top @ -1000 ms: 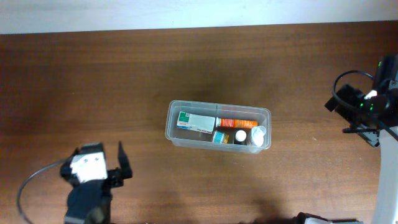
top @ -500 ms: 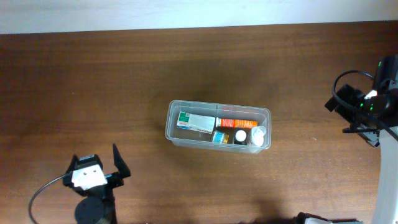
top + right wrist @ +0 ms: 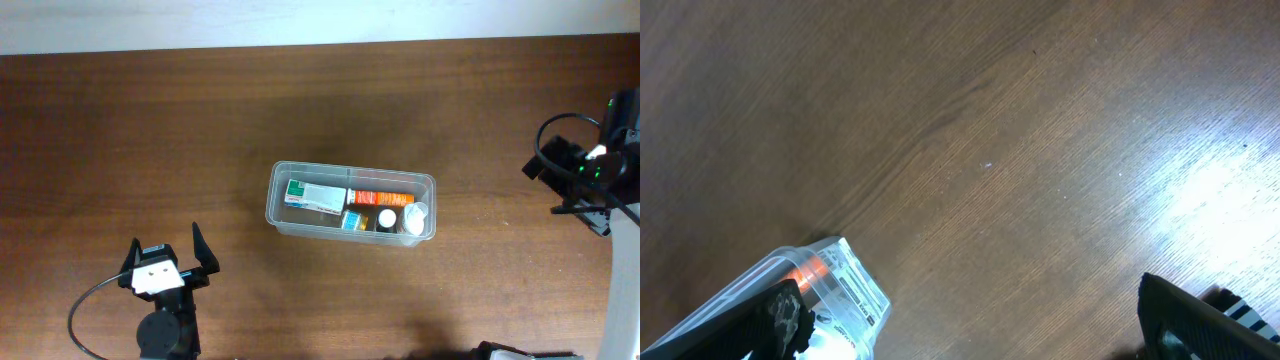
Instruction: Pack container
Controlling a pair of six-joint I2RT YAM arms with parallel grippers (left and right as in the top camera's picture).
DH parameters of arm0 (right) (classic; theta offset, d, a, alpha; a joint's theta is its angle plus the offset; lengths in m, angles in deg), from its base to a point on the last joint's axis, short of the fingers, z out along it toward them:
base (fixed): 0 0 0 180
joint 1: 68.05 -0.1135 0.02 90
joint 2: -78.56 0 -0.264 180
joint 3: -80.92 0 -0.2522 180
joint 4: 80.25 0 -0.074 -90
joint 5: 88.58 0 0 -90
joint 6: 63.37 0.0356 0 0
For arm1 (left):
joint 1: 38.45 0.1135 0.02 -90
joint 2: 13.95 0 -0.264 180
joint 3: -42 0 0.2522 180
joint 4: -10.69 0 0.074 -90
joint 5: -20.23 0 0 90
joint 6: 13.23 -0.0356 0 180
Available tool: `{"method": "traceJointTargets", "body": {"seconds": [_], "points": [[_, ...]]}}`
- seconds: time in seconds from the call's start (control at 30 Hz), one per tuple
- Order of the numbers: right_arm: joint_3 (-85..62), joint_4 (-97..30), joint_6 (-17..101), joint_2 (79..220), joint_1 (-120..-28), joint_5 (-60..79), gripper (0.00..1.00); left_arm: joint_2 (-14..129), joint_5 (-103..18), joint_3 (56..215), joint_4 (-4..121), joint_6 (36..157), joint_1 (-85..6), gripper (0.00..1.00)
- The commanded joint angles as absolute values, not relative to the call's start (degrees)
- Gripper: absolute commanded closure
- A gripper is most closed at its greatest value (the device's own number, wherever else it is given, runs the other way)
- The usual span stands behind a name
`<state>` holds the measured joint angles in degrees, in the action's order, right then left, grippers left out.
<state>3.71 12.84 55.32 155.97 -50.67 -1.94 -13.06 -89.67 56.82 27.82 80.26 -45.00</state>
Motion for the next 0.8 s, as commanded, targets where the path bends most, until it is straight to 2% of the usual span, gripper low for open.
{"method": "traceJointTargets", "body": {"seconds": [0.0,0.7,0.77], "points": [[4.15,12.82,55.4,155.81,-50.36,-2.02,0.01,-13.54,-89.02,56.3,27.45,79.78,-44.67,0.0],[3.78,12.78,55.4,154.81,-50.49,-2.02,0.02,-13.54,-89.02,56.3,27.45,79.78,-44.67,0.0],[3.27,12.8,54.64,152.3,-51.82,-5.56,0.02,-13.54,-89.02,56.3,27.45,79.78,-44.67,0.0]]}}
